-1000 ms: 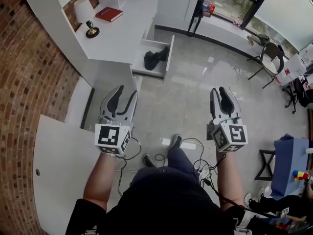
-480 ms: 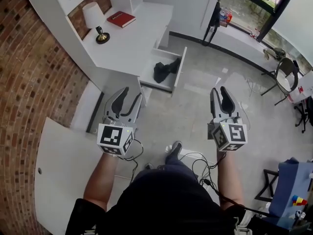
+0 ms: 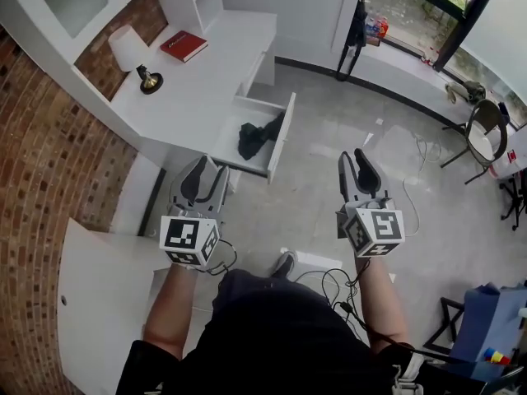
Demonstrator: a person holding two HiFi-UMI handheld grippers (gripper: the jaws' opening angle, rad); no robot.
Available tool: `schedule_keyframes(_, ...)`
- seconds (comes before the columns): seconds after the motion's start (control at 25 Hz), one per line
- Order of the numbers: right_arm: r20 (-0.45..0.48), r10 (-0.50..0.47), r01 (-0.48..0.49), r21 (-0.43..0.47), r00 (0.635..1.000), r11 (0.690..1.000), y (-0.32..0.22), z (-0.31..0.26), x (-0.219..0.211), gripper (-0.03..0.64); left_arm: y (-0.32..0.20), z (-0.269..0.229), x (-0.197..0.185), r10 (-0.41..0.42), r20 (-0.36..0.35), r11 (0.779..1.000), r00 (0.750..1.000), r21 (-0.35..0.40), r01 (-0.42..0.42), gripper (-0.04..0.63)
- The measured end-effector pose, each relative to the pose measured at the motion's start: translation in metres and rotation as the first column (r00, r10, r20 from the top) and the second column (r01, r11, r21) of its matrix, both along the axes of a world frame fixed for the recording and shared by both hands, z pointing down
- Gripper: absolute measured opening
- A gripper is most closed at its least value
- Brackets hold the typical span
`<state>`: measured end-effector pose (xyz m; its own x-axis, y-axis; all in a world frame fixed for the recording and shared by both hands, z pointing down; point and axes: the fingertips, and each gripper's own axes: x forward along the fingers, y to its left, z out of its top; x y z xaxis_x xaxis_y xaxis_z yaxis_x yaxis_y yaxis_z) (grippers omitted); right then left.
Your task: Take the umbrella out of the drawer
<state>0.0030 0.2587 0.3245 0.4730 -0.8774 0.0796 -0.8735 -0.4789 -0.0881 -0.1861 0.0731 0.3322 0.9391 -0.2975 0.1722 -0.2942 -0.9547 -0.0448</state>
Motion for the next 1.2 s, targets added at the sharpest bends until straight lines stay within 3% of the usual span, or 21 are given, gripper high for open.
schedule_keyframes(0.36, 0.031, 0.052, -0.051, -0.023, 0.998, 0.998, 0.010, 0.018, 0.073, 0.109, -0.013, 0.016, 0.074, 0.014, 0.023, 1.000, 1.000, -0.025, -0.014, 0.176)
schedule_keyframes(0.68, 0.004, 0.102, -0.102, -0.047, 0.995, 0.994, -0.005, 0.020, 0.140, 0.109, -0.043, 0.034, 0.157, 0.062, 0.005, 0.997, 0.998, -0.054, -0.062, 0.176)
schedule_keyframes(1.0, 0.004, 0.069, -0.068, -0.107, 0.998, 0.992, -0.092, 0.031, 0.210, 0.109, -0.120, 0.065, 0.232, 0.064, 0.049, 0.995, 0.997, -0.074, -0.061, 0.176)
schedule_keyframes(1.2, -0.027, -0.016, 0.011, -0.163, 0.999, 0.987, -0.165, 0.040, 0.225, 0.109, -0.172, 0.091, 0.243, 0.026, 0.055, 0.993, 0.998, -0.116, -0.020, 0.176)
